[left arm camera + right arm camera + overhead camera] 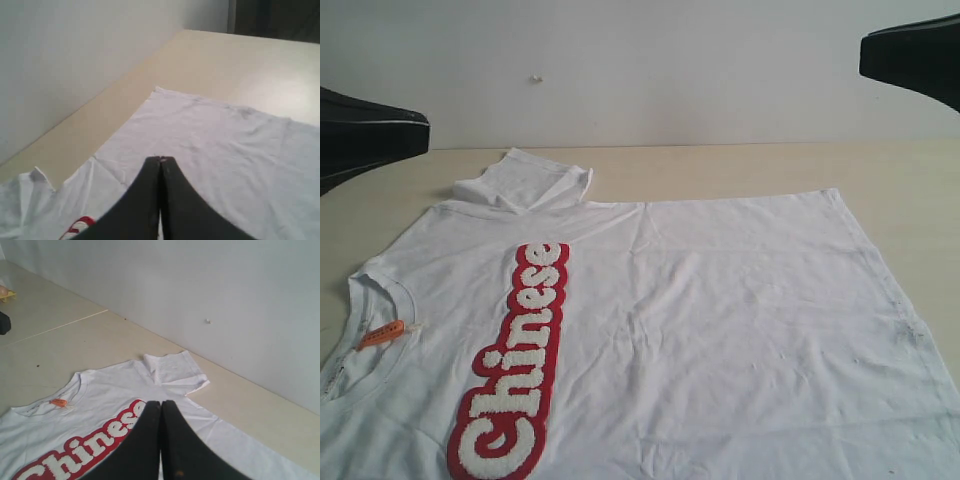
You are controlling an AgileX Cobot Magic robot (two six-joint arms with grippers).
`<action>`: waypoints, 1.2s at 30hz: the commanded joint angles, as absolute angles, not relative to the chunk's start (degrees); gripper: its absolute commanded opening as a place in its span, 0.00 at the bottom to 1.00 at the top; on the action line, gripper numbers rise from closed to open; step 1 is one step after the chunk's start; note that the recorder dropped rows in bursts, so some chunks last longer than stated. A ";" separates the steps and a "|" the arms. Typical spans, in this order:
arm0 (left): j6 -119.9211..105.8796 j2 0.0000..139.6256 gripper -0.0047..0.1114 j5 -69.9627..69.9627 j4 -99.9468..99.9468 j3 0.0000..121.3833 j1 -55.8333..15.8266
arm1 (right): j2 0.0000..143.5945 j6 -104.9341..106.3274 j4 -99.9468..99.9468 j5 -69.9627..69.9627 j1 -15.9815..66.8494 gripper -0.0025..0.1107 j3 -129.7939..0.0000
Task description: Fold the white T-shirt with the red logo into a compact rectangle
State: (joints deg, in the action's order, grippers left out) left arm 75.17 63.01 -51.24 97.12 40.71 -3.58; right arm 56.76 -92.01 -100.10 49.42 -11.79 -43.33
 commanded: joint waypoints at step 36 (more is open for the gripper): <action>-13.23 67.06 0.04 -29.58 36.54 18.52 -3.64 | 56.84 -91.55 -99.95 49.81 -11.61 0.02 -43.85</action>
